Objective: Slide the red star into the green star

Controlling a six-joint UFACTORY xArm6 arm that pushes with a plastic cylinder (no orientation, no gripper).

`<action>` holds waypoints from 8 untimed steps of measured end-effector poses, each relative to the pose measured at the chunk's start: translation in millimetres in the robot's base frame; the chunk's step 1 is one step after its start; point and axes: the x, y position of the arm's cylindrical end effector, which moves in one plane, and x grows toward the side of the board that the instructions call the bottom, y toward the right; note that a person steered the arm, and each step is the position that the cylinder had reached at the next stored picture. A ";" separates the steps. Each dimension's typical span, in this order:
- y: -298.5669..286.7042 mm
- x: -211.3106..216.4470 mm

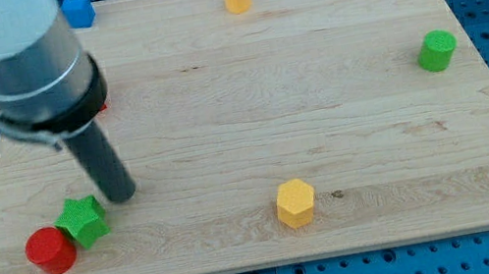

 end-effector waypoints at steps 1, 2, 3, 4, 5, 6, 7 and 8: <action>18.4 -52.9; 23.9 -84.7; 23.9 -134.8; 13.3 -182.2; -28.7 -189.7; -66.6 -179.0; -66.6 -151.6; -61.9 -119.9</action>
